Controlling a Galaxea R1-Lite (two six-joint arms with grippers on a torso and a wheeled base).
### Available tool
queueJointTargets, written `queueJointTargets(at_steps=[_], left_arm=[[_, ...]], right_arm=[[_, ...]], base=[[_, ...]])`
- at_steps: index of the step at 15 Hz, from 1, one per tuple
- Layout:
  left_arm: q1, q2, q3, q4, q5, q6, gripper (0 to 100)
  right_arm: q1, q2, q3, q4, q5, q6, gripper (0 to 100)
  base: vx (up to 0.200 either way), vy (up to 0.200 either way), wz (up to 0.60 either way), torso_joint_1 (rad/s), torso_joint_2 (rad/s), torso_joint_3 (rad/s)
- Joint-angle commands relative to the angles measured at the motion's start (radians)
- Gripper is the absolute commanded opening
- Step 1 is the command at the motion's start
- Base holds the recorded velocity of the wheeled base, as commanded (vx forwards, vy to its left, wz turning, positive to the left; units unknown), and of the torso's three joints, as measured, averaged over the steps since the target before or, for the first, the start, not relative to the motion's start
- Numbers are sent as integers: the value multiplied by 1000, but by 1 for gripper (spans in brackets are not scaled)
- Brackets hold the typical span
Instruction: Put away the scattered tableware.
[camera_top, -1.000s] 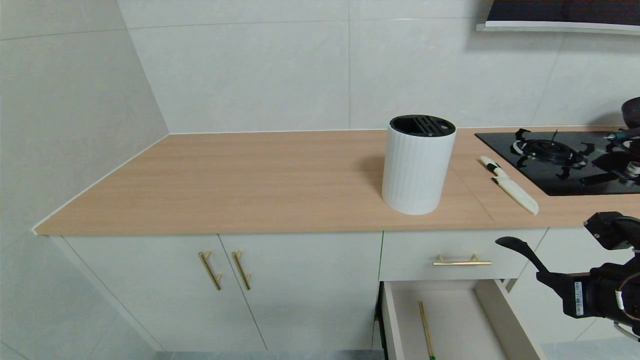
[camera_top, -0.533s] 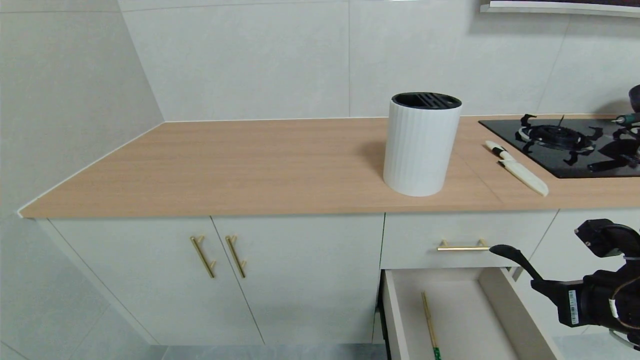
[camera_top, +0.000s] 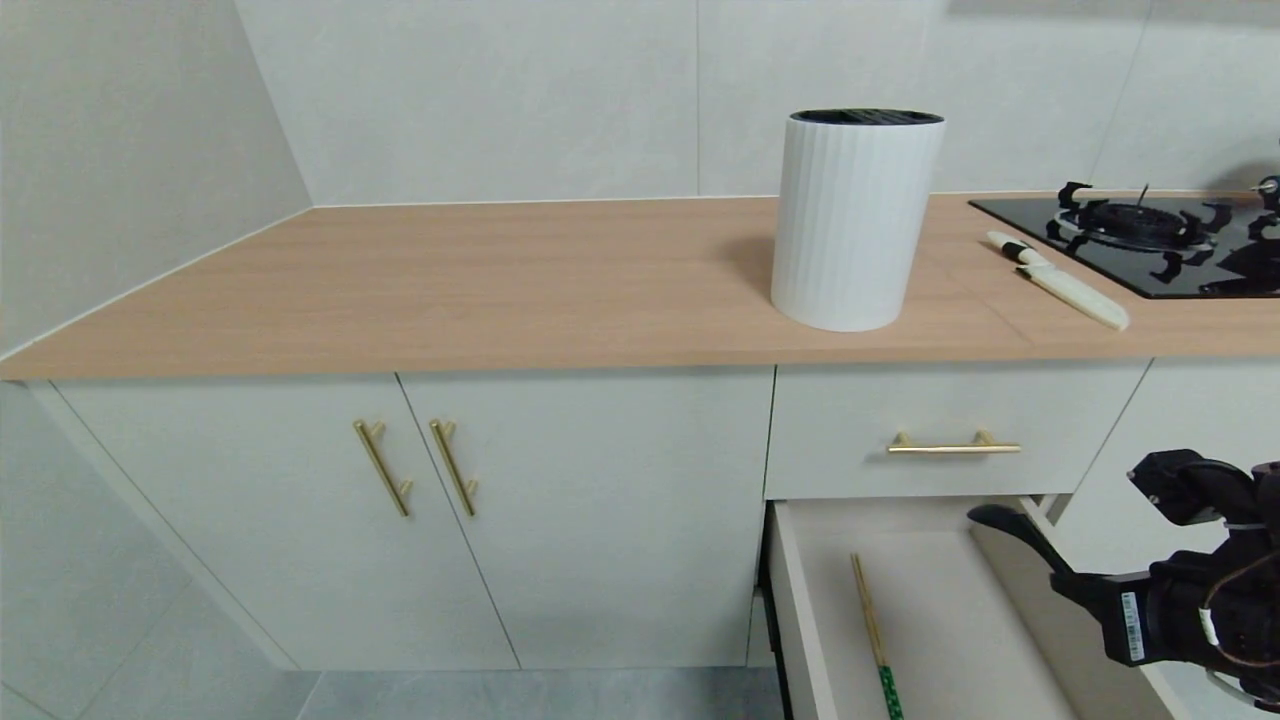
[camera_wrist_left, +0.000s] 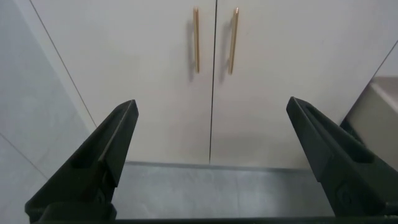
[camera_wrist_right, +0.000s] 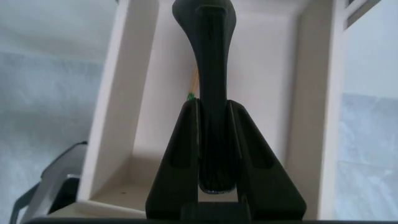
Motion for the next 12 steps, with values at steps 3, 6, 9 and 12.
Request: queueJointTargets(at_steps=[3,6,9,12], left_arm=[[0,0,0,-1,0,0,100],[0,0,0,-1,2,0,100],[0,0,0,-1,0,0,100],[0,0,0,-1,0,0,100]], right_arm=[[-1,20,0,-1,0,0,0],[-1,36,2,-12,-1,1,0],[-1,36,2,-12,-1,1,0],[-1,36,2,-12,-1,1,0]], base=[[0,0,0,-149,456,312],[0,0,0,-123,453,328],[0,0,0,-59,344,263],[0,0,0,-18,60,34]])
